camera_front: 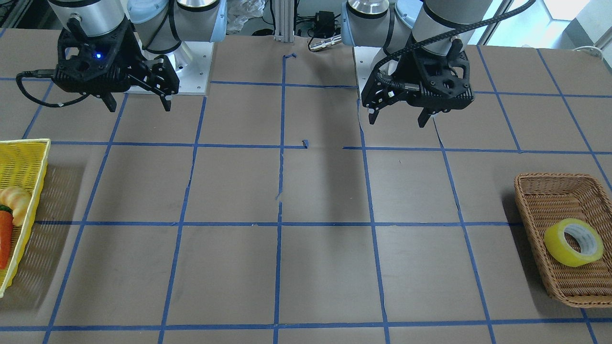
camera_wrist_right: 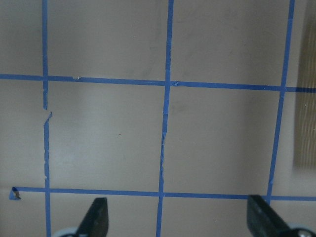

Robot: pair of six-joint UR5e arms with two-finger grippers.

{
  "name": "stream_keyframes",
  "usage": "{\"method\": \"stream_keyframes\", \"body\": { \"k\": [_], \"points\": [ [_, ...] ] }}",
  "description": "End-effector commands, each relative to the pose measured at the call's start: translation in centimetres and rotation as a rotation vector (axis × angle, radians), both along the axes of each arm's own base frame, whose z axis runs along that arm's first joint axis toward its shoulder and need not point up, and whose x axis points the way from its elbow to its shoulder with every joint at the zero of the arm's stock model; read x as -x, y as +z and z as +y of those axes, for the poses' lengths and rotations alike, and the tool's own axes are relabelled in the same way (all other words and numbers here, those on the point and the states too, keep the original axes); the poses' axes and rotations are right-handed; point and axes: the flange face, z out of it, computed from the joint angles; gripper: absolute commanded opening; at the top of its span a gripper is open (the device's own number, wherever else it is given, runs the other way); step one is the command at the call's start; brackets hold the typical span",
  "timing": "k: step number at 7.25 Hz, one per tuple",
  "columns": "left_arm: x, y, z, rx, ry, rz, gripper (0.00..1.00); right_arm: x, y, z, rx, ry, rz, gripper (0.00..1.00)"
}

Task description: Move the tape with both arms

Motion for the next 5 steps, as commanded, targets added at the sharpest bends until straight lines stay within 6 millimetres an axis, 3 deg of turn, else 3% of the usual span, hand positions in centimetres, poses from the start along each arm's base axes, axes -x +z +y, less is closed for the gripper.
{"method": "stream_keyframes", "body": {
  "k": [1,5],
  "points": [
    [-0.9,0.9,-0.4,0.047,0.014,-0.053,1.00,0.1,-0.3,0.1,-0.008,0.000,0.007,1.00],
    [-1.2,2.0,-0.6,0.070,0.021,-0.049,1.00,0.2,-0.6,-0.1,-0.017,0.000,0.018,1.00]
  ]
}}
